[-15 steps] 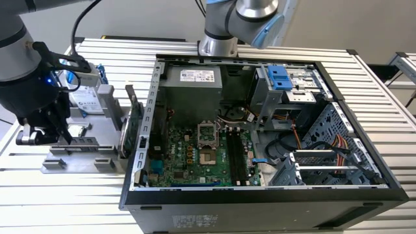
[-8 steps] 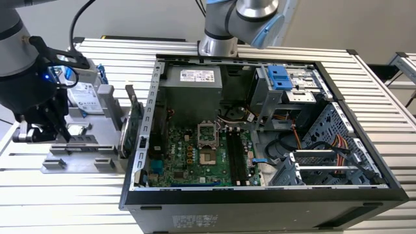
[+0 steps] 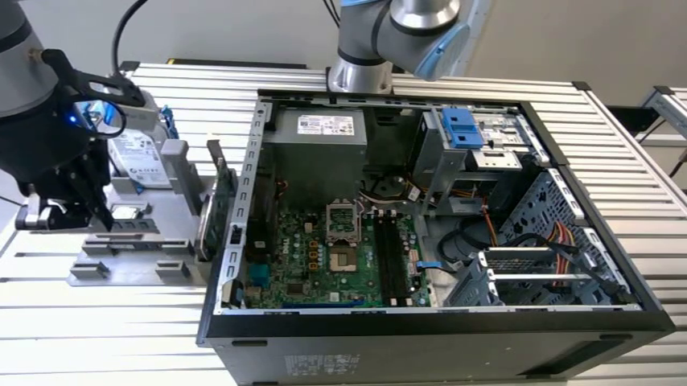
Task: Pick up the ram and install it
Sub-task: 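Pick up the ram and move it above insertion slot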
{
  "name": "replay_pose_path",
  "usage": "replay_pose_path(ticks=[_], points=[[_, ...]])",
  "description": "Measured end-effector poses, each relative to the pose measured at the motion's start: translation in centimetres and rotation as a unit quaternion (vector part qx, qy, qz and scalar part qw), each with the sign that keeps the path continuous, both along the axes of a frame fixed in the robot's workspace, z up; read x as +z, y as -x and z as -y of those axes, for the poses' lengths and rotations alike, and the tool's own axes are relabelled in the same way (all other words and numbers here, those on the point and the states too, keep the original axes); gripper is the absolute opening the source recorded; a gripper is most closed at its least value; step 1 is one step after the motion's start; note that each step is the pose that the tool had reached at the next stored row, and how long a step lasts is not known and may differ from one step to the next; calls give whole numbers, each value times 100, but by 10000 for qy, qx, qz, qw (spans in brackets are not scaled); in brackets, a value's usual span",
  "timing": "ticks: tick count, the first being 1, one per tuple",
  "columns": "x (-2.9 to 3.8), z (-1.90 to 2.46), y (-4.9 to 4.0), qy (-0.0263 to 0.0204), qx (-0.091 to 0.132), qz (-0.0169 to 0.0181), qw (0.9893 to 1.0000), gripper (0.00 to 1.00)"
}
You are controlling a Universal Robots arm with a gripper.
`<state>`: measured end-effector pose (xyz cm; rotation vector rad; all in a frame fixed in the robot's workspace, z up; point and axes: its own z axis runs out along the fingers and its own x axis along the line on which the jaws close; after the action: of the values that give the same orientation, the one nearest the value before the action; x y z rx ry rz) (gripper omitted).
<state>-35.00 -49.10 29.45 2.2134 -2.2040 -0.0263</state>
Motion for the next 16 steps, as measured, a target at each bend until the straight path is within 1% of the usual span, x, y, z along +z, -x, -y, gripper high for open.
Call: replay_pose_path(ticks=[16], points=[[154, 0, 0, 0, 0, 0, 10000, 0]])
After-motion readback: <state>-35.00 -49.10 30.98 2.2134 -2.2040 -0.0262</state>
